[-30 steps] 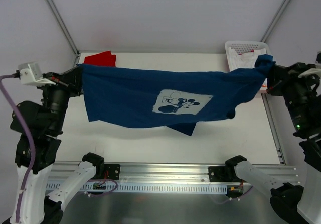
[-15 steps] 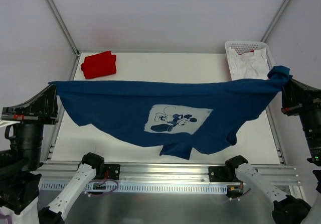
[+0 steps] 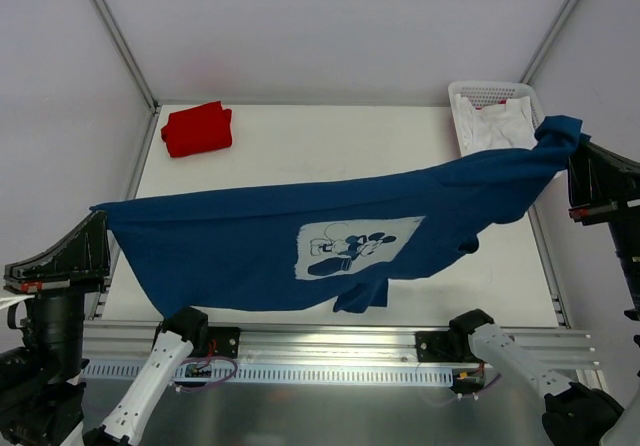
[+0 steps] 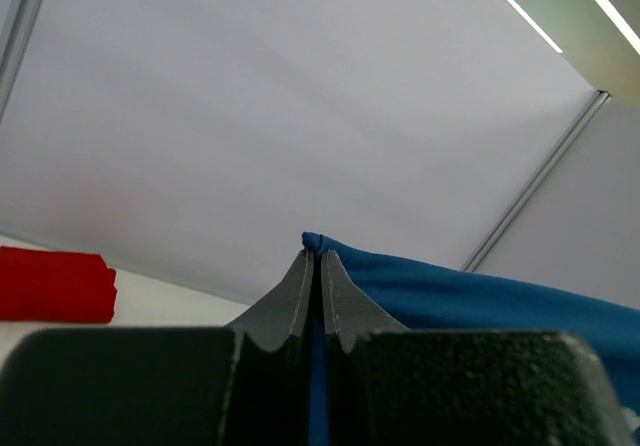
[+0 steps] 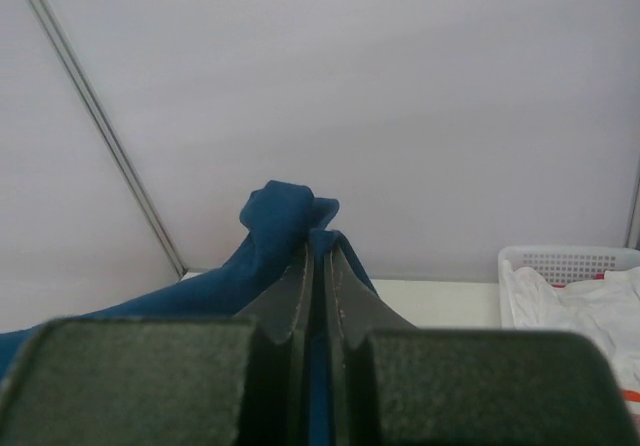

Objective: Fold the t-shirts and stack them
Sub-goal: Flatten out the tshirt

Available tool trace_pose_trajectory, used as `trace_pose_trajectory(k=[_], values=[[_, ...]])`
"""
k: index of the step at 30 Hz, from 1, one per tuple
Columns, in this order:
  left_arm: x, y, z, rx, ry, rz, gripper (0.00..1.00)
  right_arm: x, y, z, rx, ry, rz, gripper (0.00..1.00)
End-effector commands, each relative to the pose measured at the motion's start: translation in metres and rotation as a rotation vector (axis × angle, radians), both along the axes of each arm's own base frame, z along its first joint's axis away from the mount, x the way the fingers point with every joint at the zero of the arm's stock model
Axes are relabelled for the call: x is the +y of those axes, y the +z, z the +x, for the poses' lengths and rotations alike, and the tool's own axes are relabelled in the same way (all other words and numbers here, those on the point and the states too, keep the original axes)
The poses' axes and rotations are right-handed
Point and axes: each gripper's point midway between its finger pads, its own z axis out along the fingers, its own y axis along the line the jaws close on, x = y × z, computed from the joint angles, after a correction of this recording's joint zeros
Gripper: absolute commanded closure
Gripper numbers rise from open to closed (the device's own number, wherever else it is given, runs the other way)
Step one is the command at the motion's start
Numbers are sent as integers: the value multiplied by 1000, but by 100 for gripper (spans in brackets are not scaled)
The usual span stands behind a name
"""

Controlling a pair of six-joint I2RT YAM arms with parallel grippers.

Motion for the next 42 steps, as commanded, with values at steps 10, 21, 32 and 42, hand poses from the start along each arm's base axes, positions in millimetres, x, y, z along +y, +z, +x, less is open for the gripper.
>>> trace_pose_trajectory(k=[10,21,32,42], values=[[6,-66,41,167,85,-60,100,44,-4,74,103,57,7,100],[-7,-136,86,349,103,-20,100,81,-86,150,319,69,-51,100],[-15,-203,137,528,172,48,100,95,-162,217,482,-17,-151,100],[-23,-231,188,588,228,95,100,116,-238,295,641,-59,-241,100]])
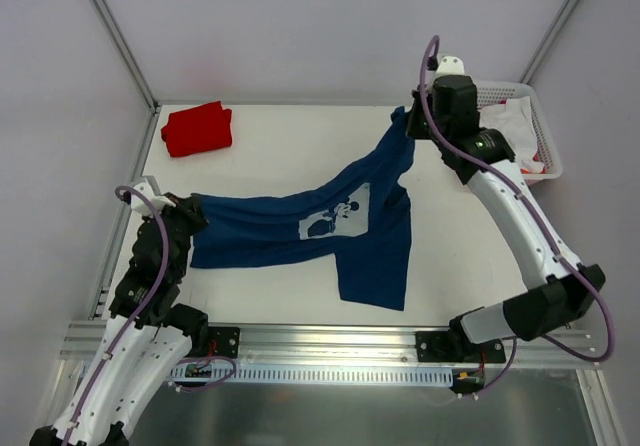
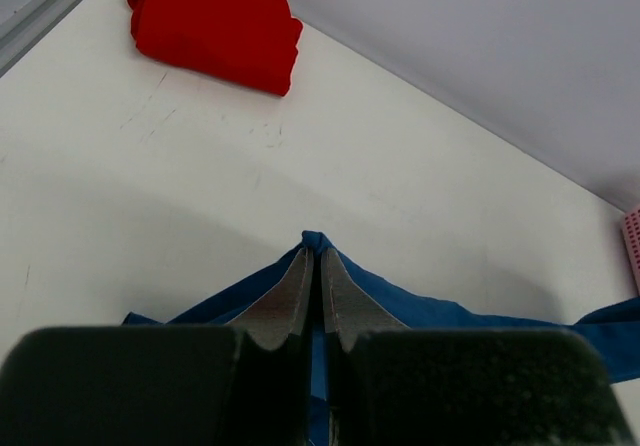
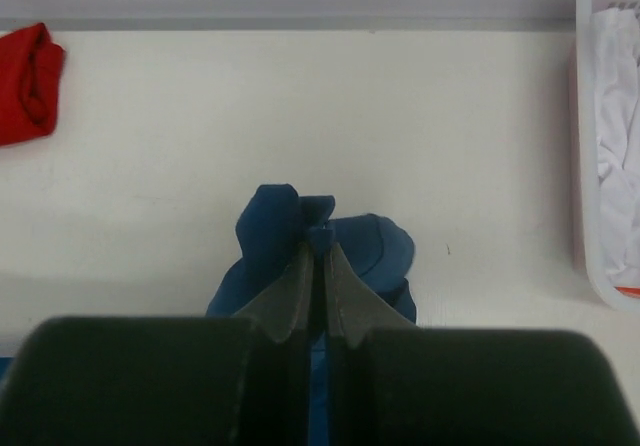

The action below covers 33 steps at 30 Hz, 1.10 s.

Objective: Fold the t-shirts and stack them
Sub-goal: Flatten out the tshirt

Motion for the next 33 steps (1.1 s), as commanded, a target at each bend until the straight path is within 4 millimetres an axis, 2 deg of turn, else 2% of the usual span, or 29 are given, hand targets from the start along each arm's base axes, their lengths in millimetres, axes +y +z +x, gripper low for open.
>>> trace_pose_trajectory(k=[1,3,4,5,6,7,8,9,10,11,13,14,15,16,17,18,19,20,21,22,23,24,26,27,28,29,30,31,33], values=[[3,19,23,-94,52,-2,100,1,4,33,-47,-32,-12,100],[3,11,33,-67,73,6,100,1,-3,46,-37,-41,-22,100],[3,8,37,-61,81,13,100,3,-15,57,-16,-45,-33,100],[2,13,43,-86,85,6,100,3,-20,62,-6,-47,-37,100],[2,6,50,-65,94,26,100,1,-19,69,-9,-57,-39,100],[1,5,54,-64,98,29,100,2,-33,79,14,-60,-51,100],[1,9,60,-80,106,28,100,2,-37,85,20,-63,-54,100],[1,1,67,-55,116,48,100,0,-36,92,18,-70,-53,100],[1,1,70,-56,125,52,100,1,-49,102,38,-72,-66,100],[0,5,76,-77,130,49,100,1,-53,108,44,-75,-70,100],[1,-5,85,-54,149,72,100,-1,-54,122,38,-85,-67,100],[0,-9,93,-47,157,79,100,0,-72,132,65,-89,-77,100],[2,-10,96,-44,175,87,100,-2,-65,140,46,-96,-68,100],[3,-12,100,-39,183,93,100,-1,-70,146,52,-98,-68,100],[2,-20,106,-15,189,110,100,-2,-89,158,81,-102,-78,100],[2,-17,110,-29,197,107,100,0,-94,164,87,-98,-76,100],[3,-17,113,-30,210,113,100,1,-87,173,67,-100,-68,100],[3,-25,119,-9,215,131,100,1,-107,183,96,-104,-75,100],[2,-21,125,-24,224,126,100,2,-111,189,99,-101,-71,100],[2,-22,128,-22,228,130,100,4,-104,197,77,-99,-61,100],[3,-33,136,4,230,144,100,2,-121,206,100,-104,-67,100],[2,-28,143,-10,231,138,100,3,-126,211,103,-99,-64,100],[2,-36,157,15,234,150,100,1,-126,223,89,-96,-56,100],[2,-39,163,21,232,153,100,0,-141,230,104,-94,-58,100],[0,-49,172,35,226,159,100,0,-146,235,103,-95,-59,100],[-2,-44,180,22,218,157,100,-3,-148,240,94,-98,-55,100],[-1,-47,187,26,219,163,100,-3,-161,244,107,-97,-57,100],[-4,-57,195,46,213,178,100,-9,-165,247,108,-107,-55,100],[-5,-54,210,38,210,180,100,-10,-180,252,117,-106,-46,100]])
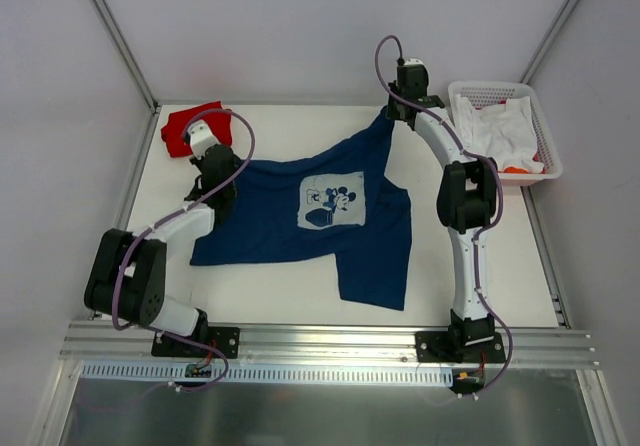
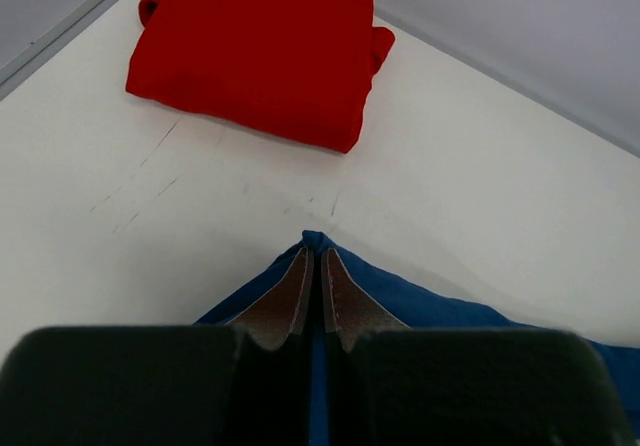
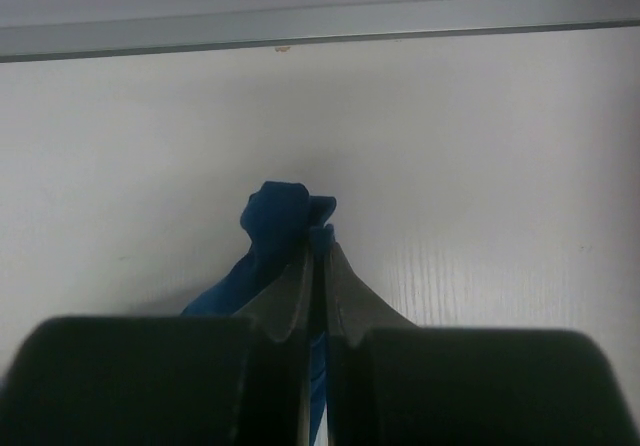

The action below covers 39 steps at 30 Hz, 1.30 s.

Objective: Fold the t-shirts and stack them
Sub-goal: Flatten out the tshirt

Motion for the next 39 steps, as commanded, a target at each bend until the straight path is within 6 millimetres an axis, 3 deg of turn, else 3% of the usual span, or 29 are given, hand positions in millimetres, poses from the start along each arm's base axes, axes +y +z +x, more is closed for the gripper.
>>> trace_pose_trajectory(k=[1,5,12,13,14,15,16,18,24,26,27,28,29,30,31,33,34,36,37,38,39], values=[[-4,25,35,-100,-13,-1,100,-7,24,25,-111,2,35,100],[-4,20,57,-98,-12,7,100,-14,9,31,-113,-4,39,100],[4,0,76,-54,7,28,100,-21,-17,39,-84,-12,41,98],[6,-7,77,-37,17,34,86,-21,-19,40,-82,-15,42,76],[5,-4,81,-45,16,37,71,-24,-22,41,-75,-21,45,62],[5,-3,81,-41,14,43,56,-24,-23,40,-72,-24,46,41],[6,-3,81,-41,16,50,24,-25,-29,38,-58,-26,43,34],[10,1,81,-44,31,63,2,-26,-25,34,-57,-31,39,20],[10,13,70,-51,21,53,1,-39,-21,14,-30,-63,14,16],[10,17,63,-53,17,41,1,-43,-1,5,-47,-76,12,16],[9,19,60,-50,12,36,1,-45,-7,-4,-25,-81,9,16],[9,27,55,-68,13,19,1,-47,13,-9,-51,-89,15,17],[10,20,48,-34,13,19,1,-49,16,-14,-46,-96,10,17],[9,22,45,-32,6,11,1,-51,10,-24,-23,-102,10,17],[8,29,40,-43,1,-4,1,-53,28,-30,-48,-111,19,17],[7,23,30,-9,-17,-11,1,-55,25,-47,-16,-114,19,18],[7,31,24,-25,-18,-26,1,-54,27,-53,-8,-119,27,18],[7,22,11,20,-23,-30,1,-55,40,-70,-3,-121,28,18],[6,25,4,14,-26,-53,1,-55,30,-83,36,-127,21,19],[5,23,-1,26,-27,-59,1,-55,42,-92,21,-121,28,19],[6,19,-8,50,-28,-62,1,-54,42,-100,31,-117,25,19]])
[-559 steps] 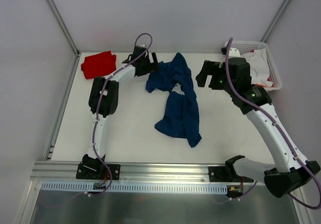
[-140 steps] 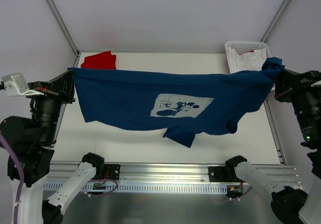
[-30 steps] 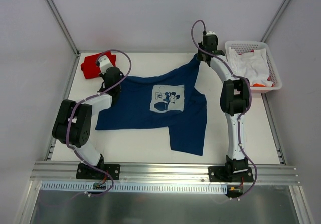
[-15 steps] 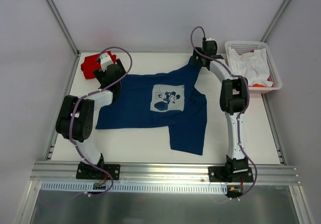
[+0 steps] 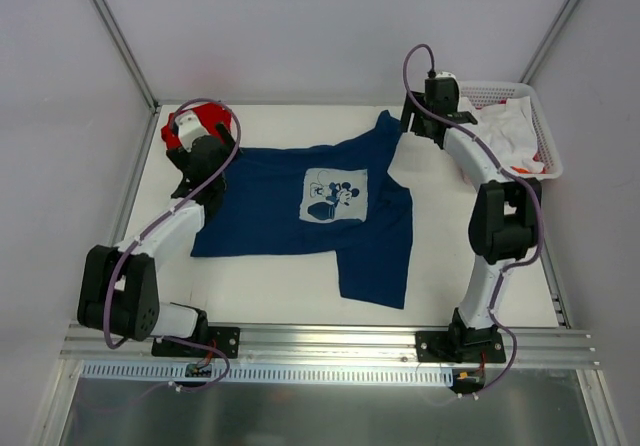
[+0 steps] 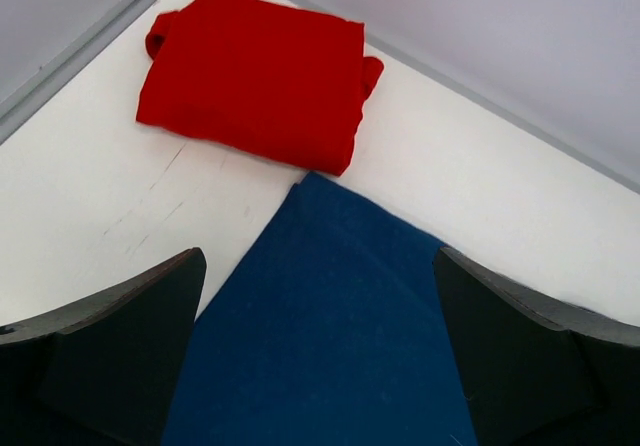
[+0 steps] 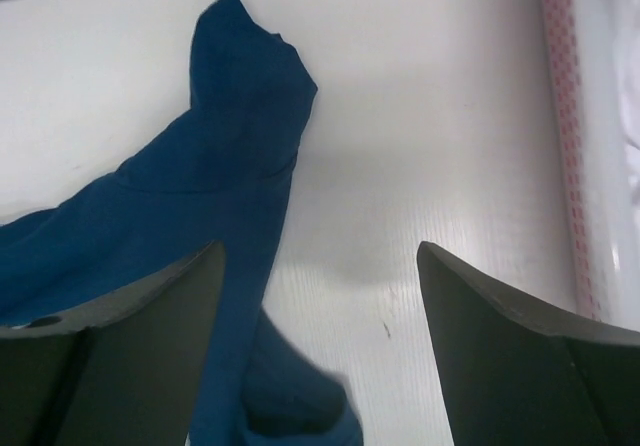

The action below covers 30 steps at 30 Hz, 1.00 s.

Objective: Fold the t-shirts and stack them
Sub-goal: Flatten out the tshirt

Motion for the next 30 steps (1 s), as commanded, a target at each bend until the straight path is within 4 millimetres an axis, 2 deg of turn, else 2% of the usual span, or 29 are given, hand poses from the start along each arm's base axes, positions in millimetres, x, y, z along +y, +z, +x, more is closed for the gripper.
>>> trace_pose_trajectory(k=[1,2,3,4,6,8,10,11,14,15,17,18,19,21,23,24,30], values=[[-3,-9,-28,52,-8,-72,1,0,17,-39,24,-35,25,19],[-5,-13,-32,66,-21,-90,1,4,17,-47,36,-27,39,20],[-8,-16,-37,75,-35,-103,1,5,25,-56,26,-21,45,20],[-13,-21,-44,86,-61,-124,1,10,13,-69,60,-12,32,20],[-13,-29,-54,109,-61,-140,1,17,16,-83,61,12,36,20],[-12,-33,-58,125,-59,-144,1,22,7,-96,103,25,51,20],[-13,-37,-61,163,-61,-140,1,27,6,-107,120,42,74,20],[-14,-38,-62,175,-67,-144,1,29,-1,-114,141,47,76,20],[-24,-48,-65,224,-106,-176,1,36,-5,-130,158,58,86,21],[-28,-51,-67,236,-124,-191,1,38,-16,-142,189,49,87,21],[-29,-59,-73,257,-126,-195,1,42,-14,-155,184,60,112,23],[-28,-62,-76,261,-120,-196,1,47,-24,-168,210,71,108,23],[-27,-62,-77,260,-117,-191,1,48,-16,-175,190,65,118,23],[-26,-60,-79,260,-117,-188,1,55,-24,-194,209,87,110,24],[-27,-61,-80,268,-124,-191,1,60,-17,-206,196,97,116,25],[-29,-59,-79,265,-132,-193,1,67,-18,-218,204,119,113,25],[-30,-61,-77,271,-129,-200,1,101,-19,-256,235,212,139,26]])
